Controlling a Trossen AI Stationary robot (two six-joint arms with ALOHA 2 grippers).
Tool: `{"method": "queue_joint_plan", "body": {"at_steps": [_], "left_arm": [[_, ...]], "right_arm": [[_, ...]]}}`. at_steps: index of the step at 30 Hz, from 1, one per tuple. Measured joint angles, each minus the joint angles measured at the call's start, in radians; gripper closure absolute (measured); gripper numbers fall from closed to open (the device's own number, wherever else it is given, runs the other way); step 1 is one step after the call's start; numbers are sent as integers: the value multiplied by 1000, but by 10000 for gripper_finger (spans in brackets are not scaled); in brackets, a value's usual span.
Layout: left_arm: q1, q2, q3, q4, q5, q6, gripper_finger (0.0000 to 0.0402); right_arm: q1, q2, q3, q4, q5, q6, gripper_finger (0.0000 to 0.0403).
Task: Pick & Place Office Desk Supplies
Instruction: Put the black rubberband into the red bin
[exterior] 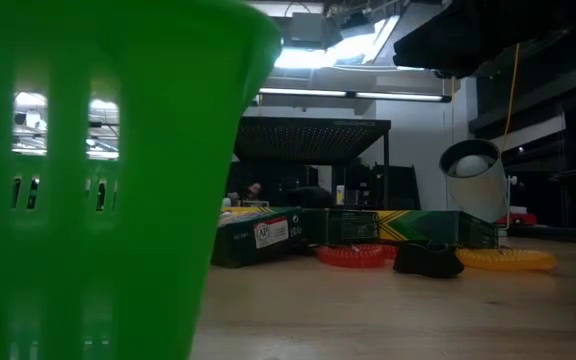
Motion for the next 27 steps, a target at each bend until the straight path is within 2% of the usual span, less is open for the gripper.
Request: {"method": "queue_joint_plan", "body": {"at_steps": [4,16,27], "left_arm": [[-92,0,-24,4,-25,-164,398],[-334,47,-24,-9,-198,-525,398],[-397,183,-24,-83,-175,-704,397]], "right_arm": [[0,0,0,0,0,0,207],[0,0,0,0,0,0,207],[0,0,0,0,0,0,207]]}}
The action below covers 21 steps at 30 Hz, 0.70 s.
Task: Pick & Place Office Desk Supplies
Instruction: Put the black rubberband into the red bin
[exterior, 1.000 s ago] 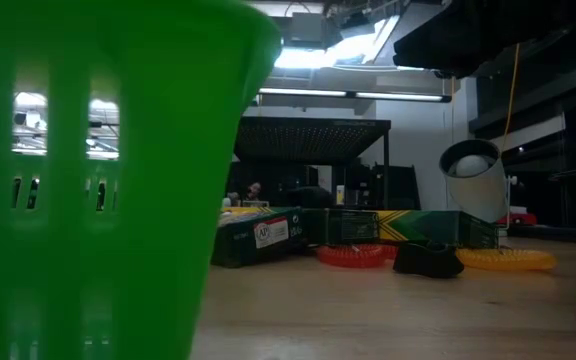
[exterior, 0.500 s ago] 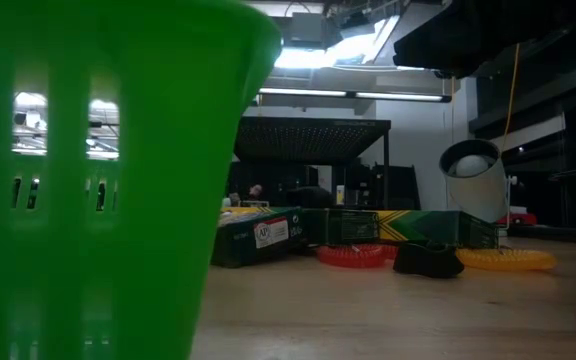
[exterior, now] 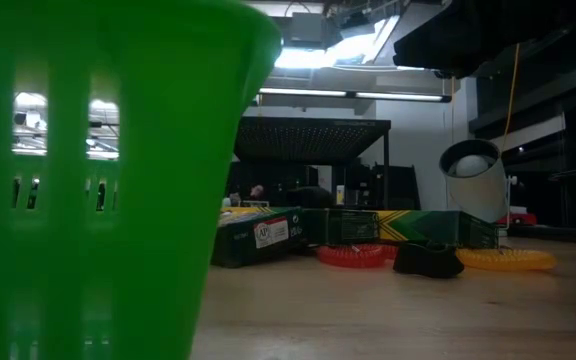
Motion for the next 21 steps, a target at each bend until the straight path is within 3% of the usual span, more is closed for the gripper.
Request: {"method": "queue_joint_plan", "body": {"at_steps": [8,21], "left_arm": [[-2,22,0,-32,-79,-43,383],[-1,22,0,-46,-83,-64,272]], "right_arm": [[0,0,0,0,0,0,207],[0,0,0,0,-15,2,207]]}}
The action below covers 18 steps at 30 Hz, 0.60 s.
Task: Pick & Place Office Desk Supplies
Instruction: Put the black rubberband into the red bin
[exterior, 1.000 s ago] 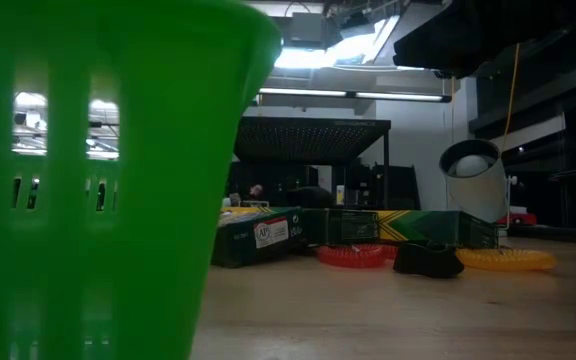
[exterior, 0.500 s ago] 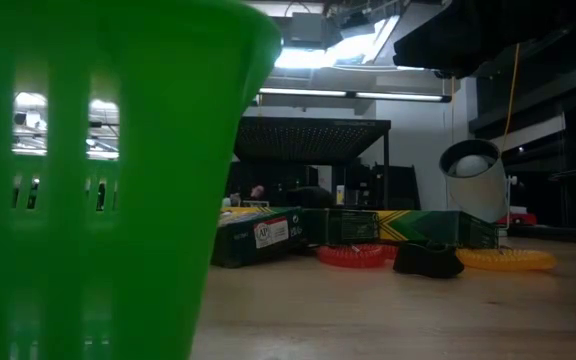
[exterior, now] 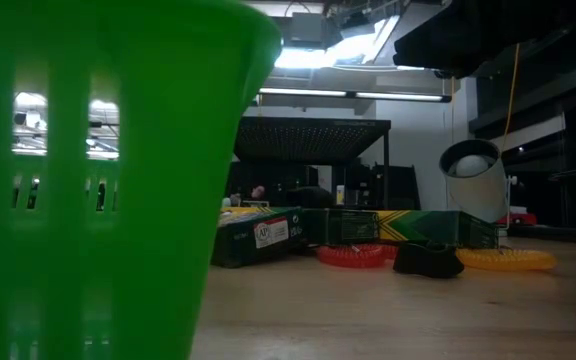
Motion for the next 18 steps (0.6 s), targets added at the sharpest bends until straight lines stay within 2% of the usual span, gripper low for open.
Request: {"method": "queue_joint_plan", "body": {"at_steps": [6,10,14,18], "left_arm": [[2,-16,0,1,-28,64,254],[21,-50,0,0,-151,169,257],[96,-66,1,-20,-214,325,265],[234,-62,1,-43,-237,522,267]], "right_arm": [[0,0,0,0,0,1,207],[0,0,0,0,0,3,207],[0,0,0,0,0,3,207],[-4,0,0,0,0,3,207]]}}
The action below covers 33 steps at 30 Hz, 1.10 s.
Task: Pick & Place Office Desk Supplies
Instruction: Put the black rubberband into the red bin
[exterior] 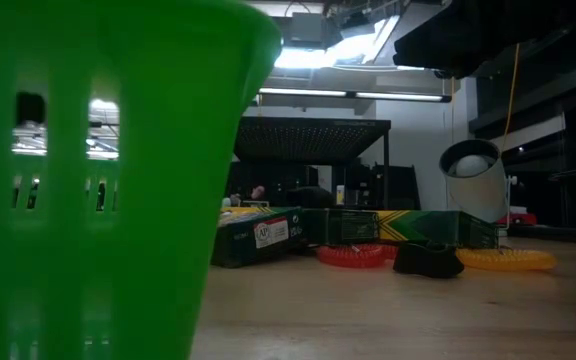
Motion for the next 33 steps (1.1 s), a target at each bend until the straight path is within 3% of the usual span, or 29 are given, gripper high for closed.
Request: {"method": "queue_joint_plan", "body": {"at_steps": [8,14,17,20,33], "left_arm": [[290,2,0,195,73,495,268],[409,33,0,406,127,775,268],[454,53,0,452,160,819,268],[489,80,0,485,196,853,269],[538,206,17,634,294,1020,269]], "right_arm": [[-19,0,0,0,11,-3,207],[2,-9,0,-112,215,3,207],[26,-47,-2,-270,171,121,207],[77,-103,-49,-314,125,192,207],[357,-536,-106,-265,97,60,207]]}}
